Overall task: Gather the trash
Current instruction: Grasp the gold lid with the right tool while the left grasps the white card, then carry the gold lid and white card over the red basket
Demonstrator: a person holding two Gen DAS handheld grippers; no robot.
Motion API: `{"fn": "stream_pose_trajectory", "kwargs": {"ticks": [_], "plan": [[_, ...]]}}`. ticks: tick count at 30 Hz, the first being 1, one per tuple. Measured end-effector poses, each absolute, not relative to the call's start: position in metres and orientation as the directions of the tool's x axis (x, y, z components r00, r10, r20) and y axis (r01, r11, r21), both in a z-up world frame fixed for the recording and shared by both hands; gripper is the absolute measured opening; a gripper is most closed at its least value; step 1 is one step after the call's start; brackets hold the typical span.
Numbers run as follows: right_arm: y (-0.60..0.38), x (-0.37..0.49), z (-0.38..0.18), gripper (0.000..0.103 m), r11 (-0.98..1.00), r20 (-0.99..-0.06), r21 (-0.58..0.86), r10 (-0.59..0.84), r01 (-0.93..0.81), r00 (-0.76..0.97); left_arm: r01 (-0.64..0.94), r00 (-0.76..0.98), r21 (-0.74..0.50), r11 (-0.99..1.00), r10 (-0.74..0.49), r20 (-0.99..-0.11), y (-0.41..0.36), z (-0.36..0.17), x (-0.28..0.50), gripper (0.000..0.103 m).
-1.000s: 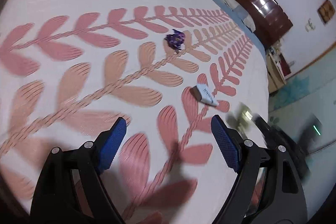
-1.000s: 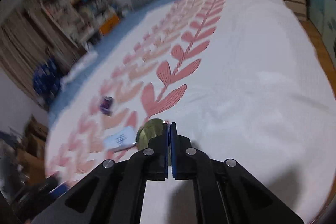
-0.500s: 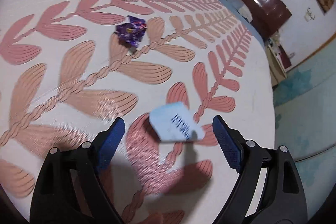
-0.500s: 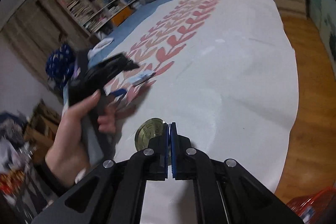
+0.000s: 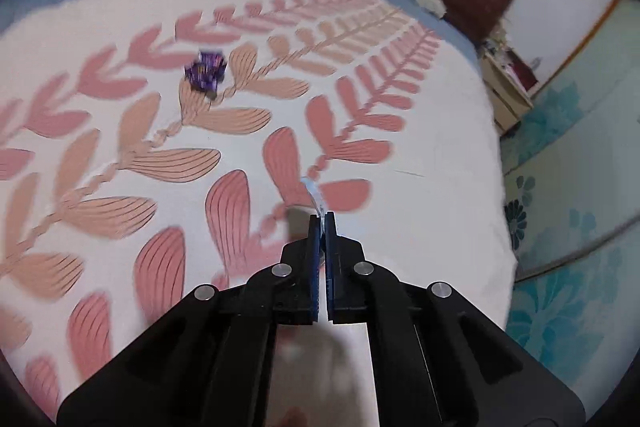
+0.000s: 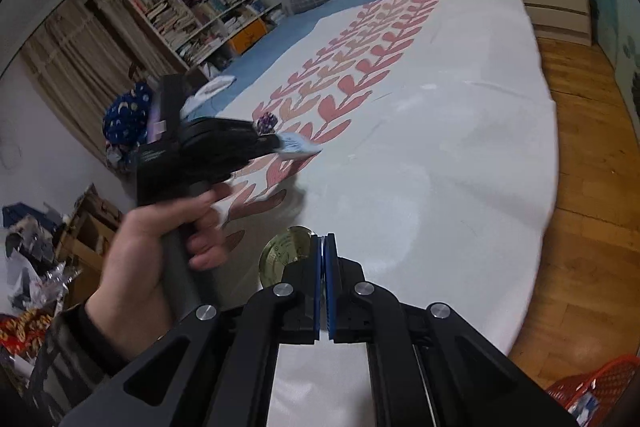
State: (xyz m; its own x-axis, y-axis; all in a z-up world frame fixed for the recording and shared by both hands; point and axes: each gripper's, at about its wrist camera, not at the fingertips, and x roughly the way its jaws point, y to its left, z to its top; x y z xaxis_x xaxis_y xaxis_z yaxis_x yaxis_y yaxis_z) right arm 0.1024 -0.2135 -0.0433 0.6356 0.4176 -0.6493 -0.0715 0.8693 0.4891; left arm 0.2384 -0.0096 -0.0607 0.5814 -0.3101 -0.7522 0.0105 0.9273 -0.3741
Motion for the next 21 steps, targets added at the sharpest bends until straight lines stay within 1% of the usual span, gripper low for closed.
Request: {"fn": "stream_pose_trajectory", "kwargs": {"ticks": [2, 6, 7, 10, 11, 15, 17, 19, 21], "plan": [[-0.226, 0.084, -0.04, 0.003, 0.864, -0.638, 0.502, 0.406, -0.047, 0.655, 0.032, 0.611, -0.376, 0.926, -0.316, -0.726, -0.013, -0.04, 0.215, 0.002], [-0.26, 0.038, -0.024, 0.003, 0.835, -0.602, 0.549, 0.37, 0.031, 0.708, 0.107, 0.693, -0.342, 0.934, -0.316, -0.648, -0.032, 0.014, 0.136, 0.002], [-0.277, 0.01, -0.008, 0.003, 0.82, -0.562, 0.57, 0.348, 0.047, 0.751, 0.125, 0.699, -0.336, 0.933, -0.324, -0.638, -0.038, 0.022, 0.121, 0.002], [-0.313, -0.042, 0.021, 0.003, 0.803, -0.503, 0.592, 0.298, 0.072, 0.812, 0.22, 0.706, -0.322, 0.921, -0.378, -0.599, -0.068, 0.049, 0.07, 0.002], [-0.33, -0.068, 0.032, 0.003, 0.805, -0.486, 0.586, 0.262, 0.089, 0.834, 0.249, 0.706, -0.317, 0.915, -0.396, -0.588, -0.078, 0.057, 0.056, 0.002], [-0.387, -0.143, 0.061, 0.003, 0.854, -0.489, 0.493, 0.114, 0.166, 0.865, 0.406, 0.664, -0.296, 0.864, -0.502, -0.554, -0.141, 0.092, -0.006, 0.002], [-0.422, -0.188, 0.068, 0.004, 0.864, -0.503, 0.446, 0.024, 0.236, 0.864, 0.474, 0.633, -0.285, 0.833, -0.547, -0.548, -0.17, 0.102, -0.028, 0.002], [-0.449, -0.224, 0.07, 0.004, 0.863, -0.518, 0.41, -0.046, 0.295, 0.854, 0.554, 0.588, -0.283, 0.783, -0.608, -0.533, -0.205, 0.112, -0.055, 0.002], [-0.481, -0.267, 0.062, 0.004, 0.852, -0.556, 0.355, -0.139, 0.385, 0.82, 0.626, 0.523, -0.286, 0.725, -0.663, -0.536, -0.246, 0.111, -0.075, 0.002]]}}
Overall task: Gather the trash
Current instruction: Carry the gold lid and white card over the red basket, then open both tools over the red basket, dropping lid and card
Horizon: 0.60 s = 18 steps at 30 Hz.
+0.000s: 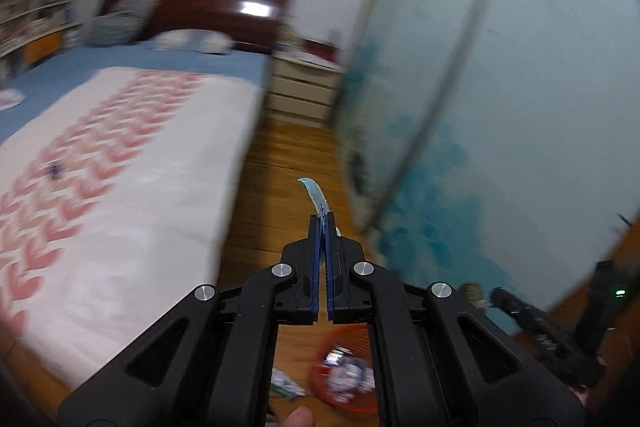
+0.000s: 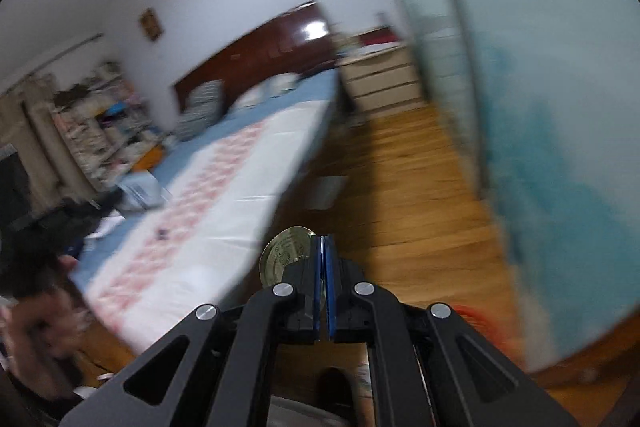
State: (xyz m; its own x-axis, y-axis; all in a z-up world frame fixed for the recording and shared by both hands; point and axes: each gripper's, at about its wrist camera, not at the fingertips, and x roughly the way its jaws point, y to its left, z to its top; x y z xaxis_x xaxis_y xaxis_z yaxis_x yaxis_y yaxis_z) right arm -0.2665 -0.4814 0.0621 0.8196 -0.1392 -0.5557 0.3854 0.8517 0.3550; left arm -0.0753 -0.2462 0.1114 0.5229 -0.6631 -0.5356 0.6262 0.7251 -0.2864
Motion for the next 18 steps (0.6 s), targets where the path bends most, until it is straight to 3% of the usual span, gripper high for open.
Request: {"fn": "stream_pose_trajectory", "kwargs": {"ticks": [3, 8, 12, 18], "plan": [[-0.516, -0.295, 0.034, 0.004, 0.826, -0.647, 0.297, -0.196, 0.48, 0.737, 0.69, 0.428, -0.277, 0.669, -0.686, -0.589, -0.303, 0.084, -0.094, 0.002], [-0.554, -0.326, -0.055, 0.004, 0.756, -0.783, 0.286, -0.17, 0.589, 0.598, 0.783, 0.218, -0.222, 0.581, -0.592, -0.776, -0.405, -0.028, -0.128, 0.002], [-0.564, -0.335, -0.107, 0.004, 0.712, -0.821, 0.32, -0.122, 0.625, 0.558, 0.787, 0.161, -0.187, 0.587, -0.49, -0.857, -0.425, -0.087, -0.128, 0.002], [-0.561, -0.304, -0.142, 0.004, 0.696, -0.85, 0.307, -0.107, 0.649, 0.516, 0.774, 0.166, -0.138, 0.618, -0.409, -0.897, -0.432, -0.113, -0.11, 0.002]]}}
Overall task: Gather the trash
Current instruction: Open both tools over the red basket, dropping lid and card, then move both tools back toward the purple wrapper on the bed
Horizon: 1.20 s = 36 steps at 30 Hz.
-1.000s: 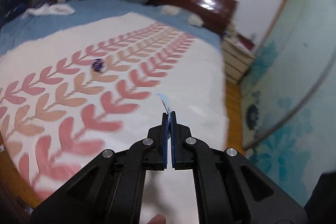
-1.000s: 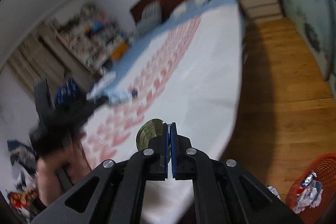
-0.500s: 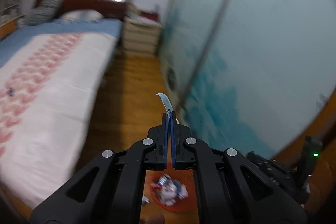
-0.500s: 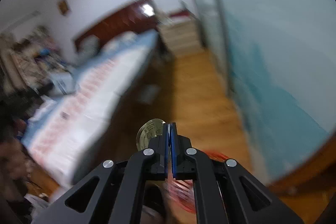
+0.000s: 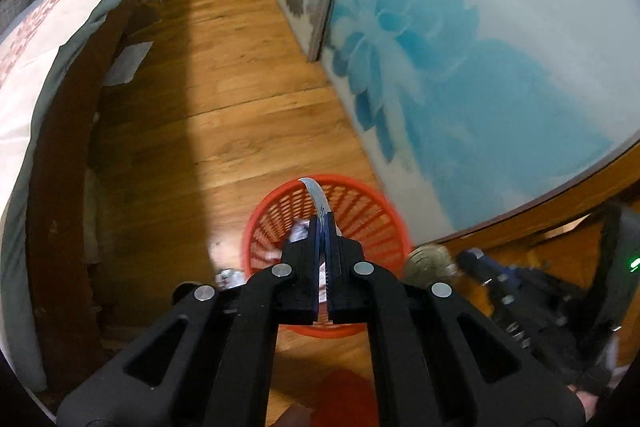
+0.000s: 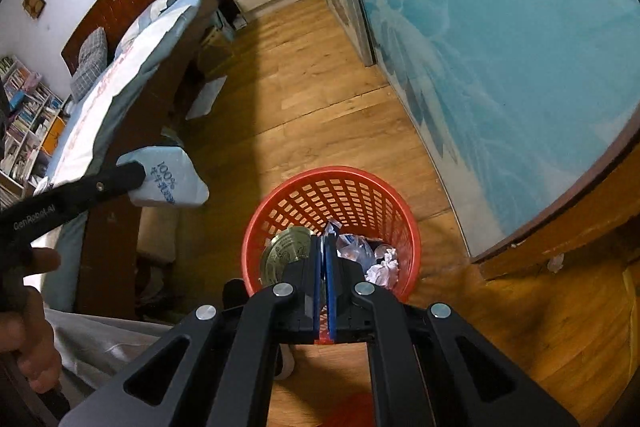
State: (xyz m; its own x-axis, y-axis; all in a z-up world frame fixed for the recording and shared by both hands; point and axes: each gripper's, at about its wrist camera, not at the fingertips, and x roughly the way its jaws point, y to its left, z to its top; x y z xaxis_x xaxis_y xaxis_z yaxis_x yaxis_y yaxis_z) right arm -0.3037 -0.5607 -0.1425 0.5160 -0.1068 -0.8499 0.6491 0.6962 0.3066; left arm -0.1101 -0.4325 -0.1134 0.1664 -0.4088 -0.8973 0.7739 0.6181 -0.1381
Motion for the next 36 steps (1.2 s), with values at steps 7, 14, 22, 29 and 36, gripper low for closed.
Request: {"fn": "stream_pose_trajectory", "kwargs": {"ticks": [7, 14, 22, 29, 36], "plan": [[-0.564, -0.266, -0.166, 0.004, 0.689, -0.863, 0.29, -0.112, 0.664, 0.493, 0.758, 0.124, -0.159, 0.633, -0.379, -0.917, -0.435, -0.128, -0.106, 0.002], [-0.567, -0.261, -0.169, 0.006, 0.682, -0.866, 0.29, -0.111, 0.671, 0.488, 0.767, 0.123, -0.162, 0.621, -0.39, -0.913, -0.438, -0.125, -0.108, 0.002], [-0.564, -0.27, -0.159, 0.061, 0.661, -0.847, 0.298, -0.15, 0.688, 0.511, 0.757, 0.128, -0.187, 0.625, -0.423, -0.897, -0.433, -0.114, -0.11, 0.067], [-0.555, -0.274, -0.133, 0.061, 0.677, -0.82, 0.285, -0.195, 0.679, 0.538, 0.73, 0.173, -0.188, 0.657, -0.444, -0.879, -0.414, -0.097, -0.109, 0.067], [-0.534, -0.262, -0.1, 0.066, 0.743, -0.806, 0.291, -0.15, 0.603, 0.573, 0.671, 0.412, -0.14, 0.728, -0.524, -0.745, -0.332, -0.008, -0.105, 0.069]]}}
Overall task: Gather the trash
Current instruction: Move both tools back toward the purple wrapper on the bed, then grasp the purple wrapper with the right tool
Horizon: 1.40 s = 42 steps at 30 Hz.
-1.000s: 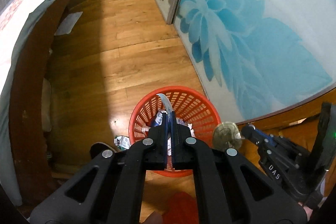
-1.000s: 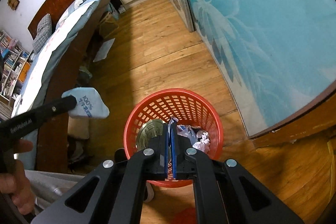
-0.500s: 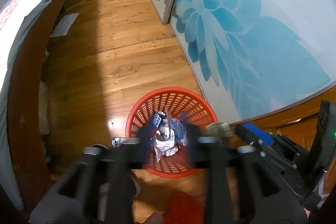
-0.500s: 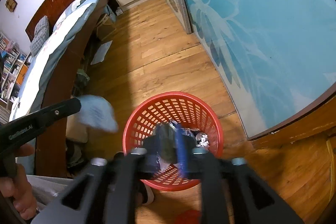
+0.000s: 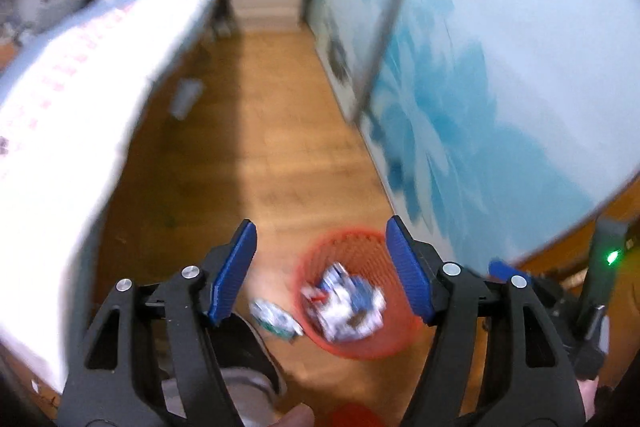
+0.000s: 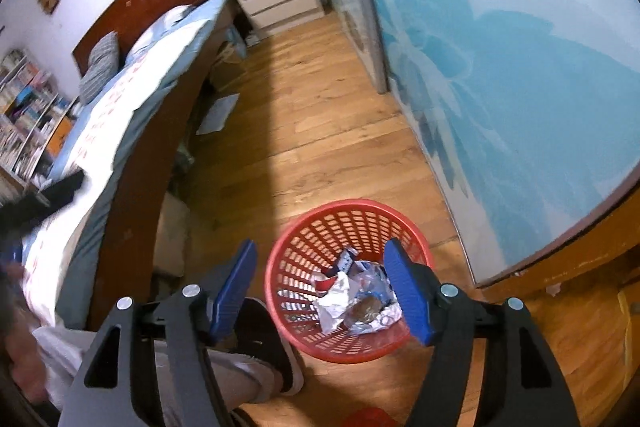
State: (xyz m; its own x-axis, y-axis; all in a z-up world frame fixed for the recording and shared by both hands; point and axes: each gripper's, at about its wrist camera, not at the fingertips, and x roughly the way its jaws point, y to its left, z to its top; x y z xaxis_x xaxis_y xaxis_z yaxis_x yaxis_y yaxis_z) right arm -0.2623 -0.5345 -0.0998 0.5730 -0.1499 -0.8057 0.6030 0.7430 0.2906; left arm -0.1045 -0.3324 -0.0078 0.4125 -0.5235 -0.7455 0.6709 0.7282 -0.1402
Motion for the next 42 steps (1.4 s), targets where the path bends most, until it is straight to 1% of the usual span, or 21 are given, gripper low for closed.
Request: {"fn": "stream_pose_trajectory", "kwargs": {"ticks": [4, 7, 9, 11, 13, 14, 16, 18, 24, 26, 28, 30, 31, 32, 34, 36, 37, 38, 39, 40, 42], "plan": [[-0.51, -0.242, -0.077, 0.072, 0.788, -0.763, 0.355, -0.068, 0.504, 0.643, 0.597, 0.535, -0.153, 0.787, -0.533, -0.655, -0.264, 0.048, -0.066, 0.077], [-0.482, -0.214, -0.052, 0.072, 0.841, -0.733, 0.347, -0.033, 0.415, 0.68, 0.497, 0.656, -0.143, 0.856, -0.479, -0.584, -0.197, 0.076, -0.029, 0.081], [-0.463, -0.194, -0.036, 0.072, 0.87, -0.714, 0.334, -0.017, 0.362, 0.7, 0.415, 0.722, -0.129, 0.901, -0.412, -0.556, -0.153, 0.077, -0.005, 0.082], [-0.433, -0.162, -0.015, 0.072, 0.907, -0.69, 0.312, 0.012, 0.283, 0.724, 0.32, 0.765, -0.123, 0.939, -0.333, -0.551, -0.106, 0.063, 0.018, 0.082], [-0.405, -0.131, 0.002, 0.072, 0.933, -0.674, 0.287, 0.035, 0.218, 0.737, 0.218, 0.762, -0.152, 0.964, -0.266, -0.59, -0.062, 0.035, 0.044, 0.082], [-0.395, -0.119, 0.007, 0.072, 0.94, -0.668, 0.281, 0.045, 0.195, 0.743, 0.156, 0.73, -0.182, 0.971, -0.237, -0.641, -0.04, 0.02, 0.06, 0.082], [-0.366, -0.086, 0.019, 0.072, 0.954, -0.653, 0.268, 0.078, 0.133, 0.753, 0.078, 0.676, -0.254, 0.964, -0.238, -0.697, -0.011, 0.008, 0.085, 0.082], [-0.334, -0.051, 0.029, 0.072, 0.961, -0.639, 0.266, 0.114, 0.079, 0.761, 0.032, 0.694, -0.3, 0.953, -0.237, -0.68, 0.011, 0.006, 0.096, 0.082], [-0.26, 0.016, 0.047, 0.072, 0.95, -0.597, 0.311, 0.216, -0.025, 0.772, -0.001, 0.718, -0.298, 0.955, -0.207, -0.665, 0.046, 0.001, 0.117, 0.082], [-0.242, 0.047, 0.049, 0.072, 0.938, -0.596, 0.343, 0.262, -0.054, 0.759, -0.044, 0.698, -0.315, 0.948, -0.197, -0.689, 0.063, -0.006, 0.122, 0.082], [-0.228, 0.084, 0.051, 0.072, 0.922, -0.597, 0.38, 0.307, -0.077, 0.741, -0.07, 0.695, -0.334, 0.94, -0.194, -0.692, 0.077, -0.014, 0.127, 0.084], [-0.213, 0.122, 0.053, 0.068, 0.913, -0.606, 0.397, 0.337, -0.094, 0.721, -0.111, 0.631, -0.347, 0.931, -0.204, -0.749, 0.085, -0.022, 0.138, 0.084], [-0.204, 0.142, 0.054, 0.067, 0.911, -0.61, 0.401, 0.348, -0.102, 0.712, -0.1, 0.642, -0.357, 0.929, -0.213, -0.736, 0.087, -0.022, 0.138, 0.084], [-0.193, 0.172, 0.053, 0.066, 0.909, -0.621, 0.401, 0.361, -0.114, 0.696, -0.099, 0.65, -0.343, 0.934, -0.2, -0.733, 0.088, -0.021, 0.138, 0.084], [-0.17, 0.224, 0.05, 0.064, 0.908, -0.652, 0.395, 0.382, -0.137, 0.655, -0.127, 0.617, -0.288, 0.949, -0.152, -0.773, 0.089, -0.031, 0.143, 0.084], [-0.142, 0.287, 0.038, 0.063, 0.879, -0.676, 0.452, 0.45, -0.154, 0.584, -0.194, 0.581, -0.26, 0.946, -0.103, -0.808, 0.102, -0.043, 0.149, 0.084], [-0.127, 0.321, 0.026, 0.06, 0.854, -0.687, 0.496, 0.497, -0.157, 0.531, -0.251, 0.556, -0.272, 0.929, -0.092, -0.826, 0.115, -0.05, 0.153, 0.084], [-0.119, 0.343, 0.018, 0.057, 0.847, -0.694, 0.511, 0.506, -0.146, 0.512, -0.313, 0.543, -0.313, 0.897, -0.102, -0.834, 0.132, -0.056, 0.156, 0.084], [-0.105, 0.37, 0.004, 0.057, 0.843, -0.715, 0.526, 0.511, -0.115, 0.478, -0.346, 0.547, -0.342, 0.873, -0.108, -0.83, 0.142, -0.059, 0.156, 0.084], [-0.097, 0.386, -0.005, 0.054, 0.847, -0.732, 0.523, 0.504, -0.095, 0.458, -0.385, 0.552, -0.369, 0.846, -0.11, -0.827, 0.153, -0.062, 0.155, 0.084], [-0.069, 0.42, -0.024, 0.053, 0.866, -0.769, 0.496, 0.474, -0.068, 0.429, -0.414, 0.544, -0.393, 0.821, -0.123, -0.83, 0.163, -0.068, 0.157, 0.084]]}}
